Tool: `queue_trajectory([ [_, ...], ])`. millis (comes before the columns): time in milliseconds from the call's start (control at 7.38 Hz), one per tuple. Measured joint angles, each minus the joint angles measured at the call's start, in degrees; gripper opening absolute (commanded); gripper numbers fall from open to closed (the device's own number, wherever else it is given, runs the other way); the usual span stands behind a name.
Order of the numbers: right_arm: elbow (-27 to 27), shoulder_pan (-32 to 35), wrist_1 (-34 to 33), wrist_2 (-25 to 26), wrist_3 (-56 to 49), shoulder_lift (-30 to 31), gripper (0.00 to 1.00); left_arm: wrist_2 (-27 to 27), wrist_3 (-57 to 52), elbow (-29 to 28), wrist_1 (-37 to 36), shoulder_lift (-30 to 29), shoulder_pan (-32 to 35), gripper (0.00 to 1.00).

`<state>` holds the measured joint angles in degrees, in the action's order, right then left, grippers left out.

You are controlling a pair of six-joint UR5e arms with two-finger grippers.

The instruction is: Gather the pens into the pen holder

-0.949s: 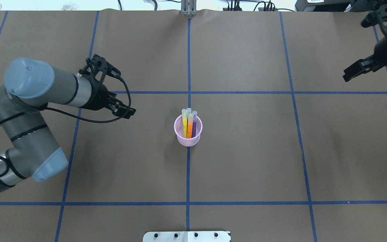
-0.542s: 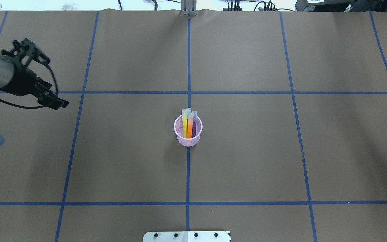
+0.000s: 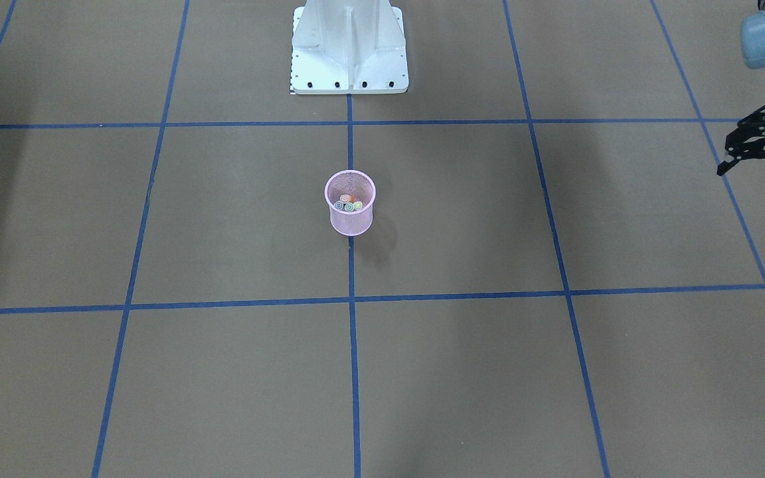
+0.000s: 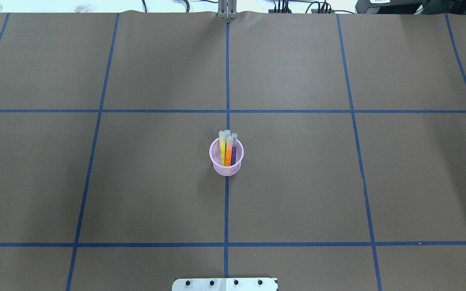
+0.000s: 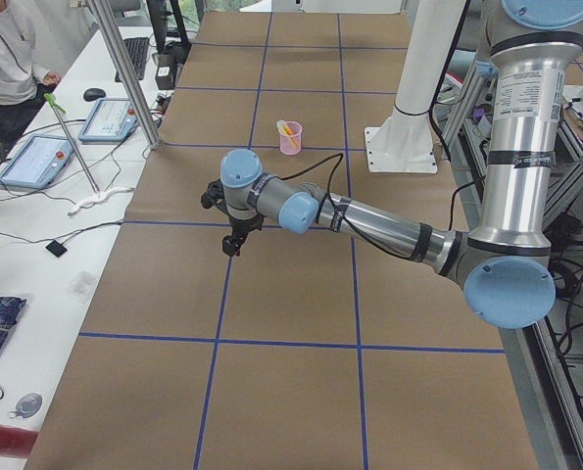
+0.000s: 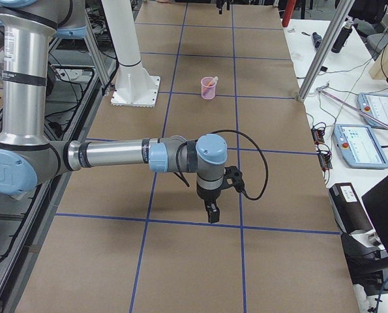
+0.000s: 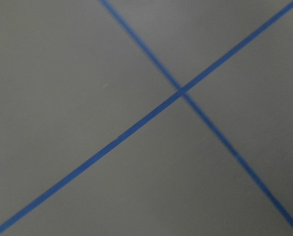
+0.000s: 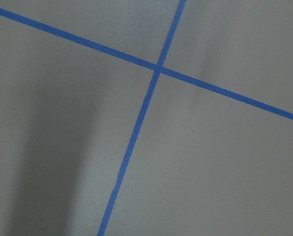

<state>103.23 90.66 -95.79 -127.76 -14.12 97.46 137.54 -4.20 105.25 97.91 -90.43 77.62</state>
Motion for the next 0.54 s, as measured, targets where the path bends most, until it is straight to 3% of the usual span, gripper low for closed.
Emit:
queue_trajectory([
  [542, -1.50, 0.56, -0.41, -4.03, 4.36, 0.05, 1.00, -6.29, -2.55, -0.31, -4.99, 8.90, 10.48, 1.00],
])
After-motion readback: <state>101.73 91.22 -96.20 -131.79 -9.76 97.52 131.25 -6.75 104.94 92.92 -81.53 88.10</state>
